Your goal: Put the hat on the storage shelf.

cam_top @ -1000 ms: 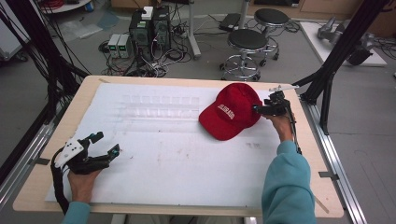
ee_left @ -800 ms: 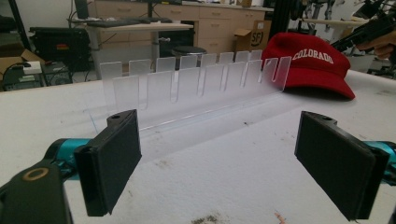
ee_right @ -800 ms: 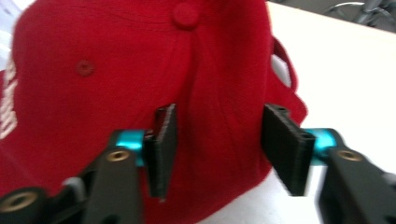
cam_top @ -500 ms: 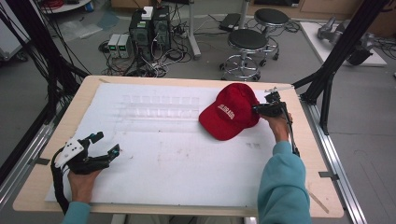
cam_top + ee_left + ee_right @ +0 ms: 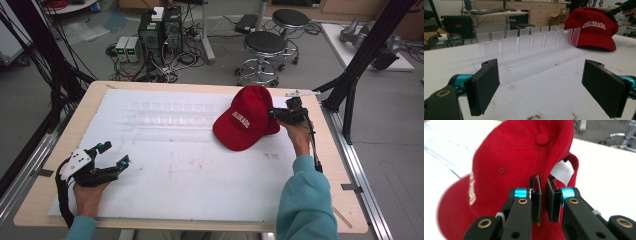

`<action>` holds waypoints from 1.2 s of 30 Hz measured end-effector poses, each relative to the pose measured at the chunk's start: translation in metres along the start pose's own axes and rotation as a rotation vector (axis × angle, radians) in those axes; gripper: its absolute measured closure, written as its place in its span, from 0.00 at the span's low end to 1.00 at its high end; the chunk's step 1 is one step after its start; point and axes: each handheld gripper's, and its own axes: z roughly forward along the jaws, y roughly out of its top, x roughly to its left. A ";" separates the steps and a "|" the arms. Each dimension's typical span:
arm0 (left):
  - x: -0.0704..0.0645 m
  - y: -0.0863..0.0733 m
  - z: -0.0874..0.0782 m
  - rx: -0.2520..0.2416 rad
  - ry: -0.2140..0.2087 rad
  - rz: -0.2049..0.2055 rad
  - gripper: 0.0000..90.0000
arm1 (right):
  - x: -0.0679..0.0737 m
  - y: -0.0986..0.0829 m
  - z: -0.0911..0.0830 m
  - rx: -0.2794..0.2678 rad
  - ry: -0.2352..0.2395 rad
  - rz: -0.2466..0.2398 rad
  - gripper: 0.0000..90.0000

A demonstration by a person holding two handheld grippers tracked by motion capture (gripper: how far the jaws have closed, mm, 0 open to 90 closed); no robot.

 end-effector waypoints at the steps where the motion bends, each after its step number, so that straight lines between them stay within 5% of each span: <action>1: -0.001 0.000 0.000 0.002 0.002 0.005 0.17 | 0.002 0.001 -0.003 -0.014 0.011 0.006 0.94; 17: 0.002 0.001 0.001 0.010 0.021 -0.033 0.17 | 0.054 0.020 -0.052 -0.213 0.218 -0.028 0.94; 27: 0.003 0.003 -0.001 0.006 0.004 -0.065 0.16 | 0.090 0.032 -0.060 -0.245 0.314 -0.118 0.94; 36: 0.000 0.020 0.000 -0.024 -0.069 -0.094 0.15 | 0.123 0.041 -0.058 -0.244 0.389 -0.219 0.94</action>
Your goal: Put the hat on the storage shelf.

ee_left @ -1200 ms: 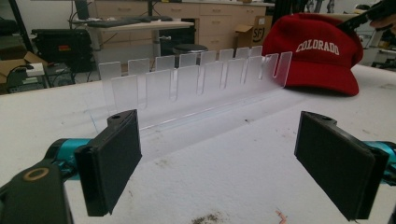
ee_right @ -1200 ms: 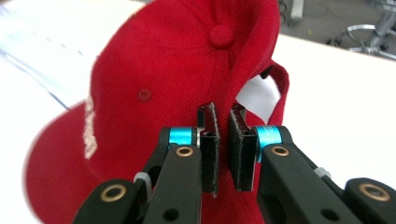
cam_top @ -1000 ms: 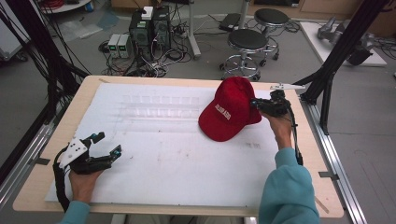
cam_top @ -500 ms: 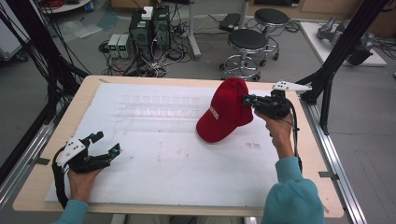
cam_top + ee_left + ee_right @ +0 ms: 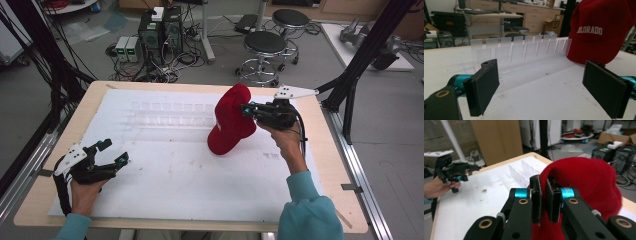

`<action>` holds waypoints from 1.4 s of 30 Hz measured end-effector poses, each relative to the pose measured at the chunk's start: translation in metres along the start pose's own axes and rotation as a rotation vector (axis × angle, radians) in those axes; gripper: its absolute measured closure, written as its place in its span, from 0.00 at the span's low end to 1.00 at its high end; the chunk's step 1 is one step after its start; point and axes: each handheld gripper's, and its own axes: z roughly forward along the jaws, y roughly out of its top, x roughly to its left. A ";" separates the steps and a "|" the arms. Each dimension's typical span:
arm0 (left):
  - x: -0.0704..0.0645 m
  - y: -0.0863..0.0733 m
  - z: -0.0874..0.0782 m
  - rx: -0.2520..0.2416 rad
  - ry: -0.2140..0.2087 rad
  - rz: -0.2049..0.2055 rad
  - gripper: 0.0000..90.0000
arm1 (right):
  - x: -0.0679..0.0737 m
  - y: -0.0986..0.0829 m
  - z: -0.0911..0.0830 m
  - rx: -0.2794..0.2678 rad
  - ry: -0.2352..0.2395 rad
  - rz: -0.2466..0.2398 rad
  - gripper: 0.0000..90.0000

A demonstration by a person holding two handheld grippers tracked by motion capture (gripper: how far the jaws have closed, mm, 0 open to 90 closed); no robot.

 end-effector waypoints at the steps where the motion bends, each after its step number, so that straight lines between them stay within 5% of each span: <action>1: -0.001 0.002 0.001 0.001 -0.010 0.002 0.15 | 0.003 0.001 0.002 0.001 0.010 -0.011 0.94; 15: -0.022 0.044 0.017 -0.014 -0.167 0.024 0.13 | 0.040 0.024 0.023 0.018 0.138 -0.117 0.94; 24: -0.041 0.080 0.046 -0.002 -0.314 0.055 0.11 | 0.053 0.025 0.028 0.032 0.193 -0.148 0.94; 31: -0.056 0.093 0.069 0.008 -0.429 0.015 0.09 | 0.064 0.028 0.026 0.026 0.244 -0.172 0.94; 42: -0.066 0.102 0.102 0.098 -0.550 -0.039 0.08 | 0.074 0.028 0.032 0.039 0.306 -0.197 0.94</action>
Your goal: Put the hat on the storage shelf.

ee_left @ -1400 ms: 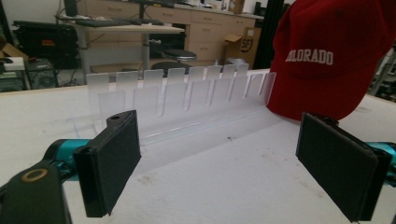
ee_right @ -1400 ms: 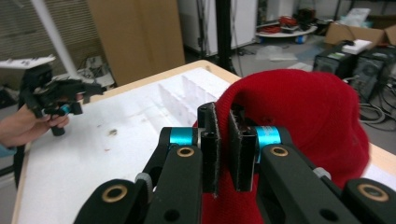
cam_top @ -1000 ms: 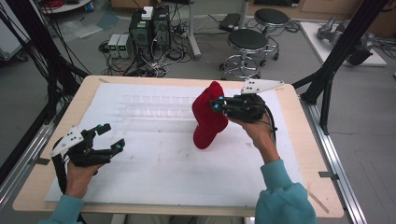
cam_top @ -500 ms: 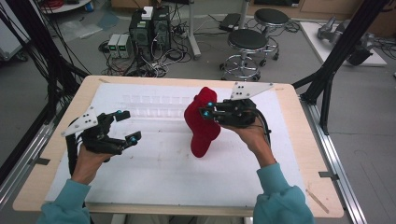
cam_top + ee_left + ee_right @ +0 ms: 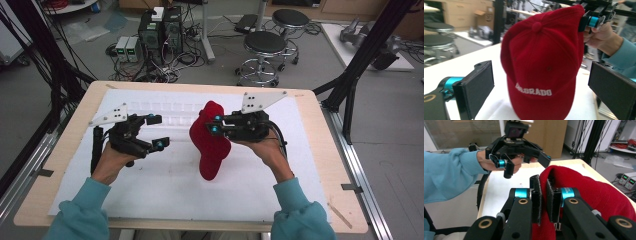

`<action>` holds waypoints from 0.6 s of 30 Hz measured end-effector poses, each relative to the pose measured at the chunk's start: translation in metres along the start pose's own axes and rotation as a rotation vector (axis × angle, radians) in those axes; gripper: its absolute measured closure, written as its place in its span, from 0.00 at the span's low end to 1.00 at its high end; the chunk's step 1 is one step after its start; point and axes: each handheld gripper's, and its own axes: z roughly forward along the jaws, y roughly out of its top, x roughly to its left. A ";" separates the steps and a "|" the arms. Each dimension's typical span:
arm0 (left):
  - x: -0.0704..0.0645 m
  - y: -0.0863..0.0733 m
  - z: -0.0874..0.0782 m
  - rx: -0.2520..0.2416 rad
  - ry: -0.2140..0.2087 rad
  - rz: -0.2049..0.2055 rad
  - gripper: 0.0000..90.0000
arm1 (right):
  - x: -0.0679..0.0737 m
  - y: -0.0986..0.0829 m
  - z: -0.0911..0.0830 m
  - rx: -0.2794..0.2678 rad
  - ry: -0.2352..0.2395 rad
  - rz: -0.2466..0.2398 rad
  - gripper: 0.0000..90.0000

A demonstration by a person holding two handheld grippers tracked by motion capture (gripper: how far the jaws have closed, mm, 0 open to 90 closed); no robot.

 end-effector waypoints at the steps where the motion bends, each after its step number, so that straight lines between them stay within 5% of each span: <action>1: 0.000 0.001 0.004 0.011 -0.012 -0.001 0.08 | 0.000 0.000 0.001 -0.002 0.006 0.001 0.94; 4: 0.000 0.004 0.017 0.038 -0.035 0.012 0.07 | 0.000 -0.001 0.002 -0.004 0.012 -0.003 0.94; 18: 0.008 0.014 0.062 0.112 -0.193 -0.053 0.07 | 0.002 -0.002 0.002 0.012 0.042 -0.012 0.94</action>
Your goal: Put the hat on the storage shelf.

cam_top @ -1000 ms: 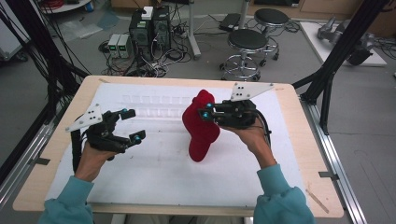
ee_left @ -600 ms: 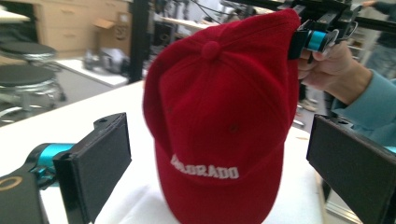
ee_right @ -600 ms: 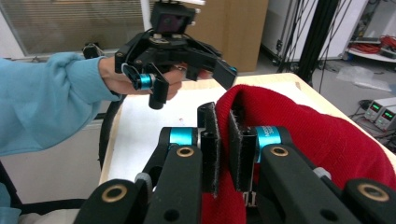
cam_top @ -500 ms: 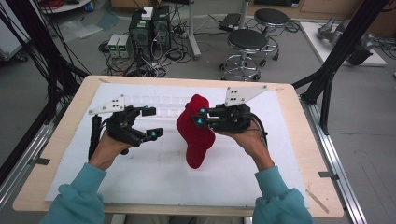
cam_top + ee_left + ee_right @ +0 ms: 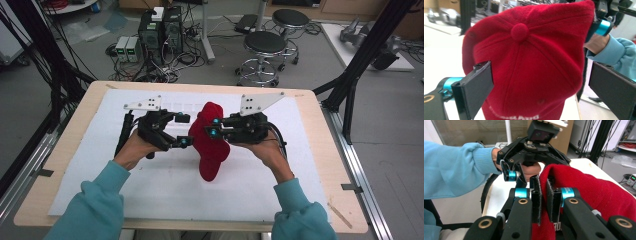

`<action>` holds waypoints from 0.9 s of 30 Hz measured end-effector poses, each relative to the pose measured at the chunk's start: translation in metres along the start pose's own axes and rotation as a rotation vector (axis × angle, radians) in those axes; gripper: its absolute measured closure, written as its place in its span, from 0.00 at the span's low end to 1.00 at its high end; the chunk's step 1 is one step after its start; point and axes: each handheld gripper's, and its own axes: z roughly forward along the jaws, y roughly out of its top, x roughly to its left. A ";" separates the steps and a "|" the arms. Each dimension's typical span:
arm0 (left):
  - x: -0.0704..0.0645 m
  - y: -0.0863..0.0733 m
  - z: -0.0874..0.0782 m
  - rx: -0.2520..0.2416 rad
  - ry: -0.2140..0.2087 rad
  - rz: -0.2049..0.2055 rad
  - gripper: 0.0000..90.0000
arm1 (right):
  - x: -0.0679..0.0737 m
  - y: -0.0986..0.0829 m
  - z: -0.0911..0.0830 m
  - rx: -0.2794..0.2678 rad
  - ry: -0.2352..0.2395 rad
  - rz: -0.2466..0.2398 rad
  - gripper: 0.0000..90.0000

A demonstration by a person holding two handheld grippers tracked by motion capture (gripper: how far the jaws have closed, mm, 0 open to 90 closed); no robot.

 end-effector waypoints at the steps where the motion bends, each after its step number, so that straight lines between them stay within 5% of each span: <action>1: 0.001 0.000 0.002 0.006 -0.003 -0.006 0.07 | 0.000 0.000 0.000 0.002 0.003 0.000 0.94; 11: 0.002 -0.004 0.013 0.087 0.004 -0.010 0.12 | 0.000 0.000 0.002 0.003 0.013 -0.008 0.94; 22: -0.005 -0.004 0.011 0.100 0.001 0.051 0.62 | 0.001 -0.002 0.005 0.025 0.007 -0.018 0.94; 27: -0.009 -0.004 0.012 0.109 0.025 0.077 0.77 | 0.001 -0.005 0.006 0.035 -0.004 -0.020 0.93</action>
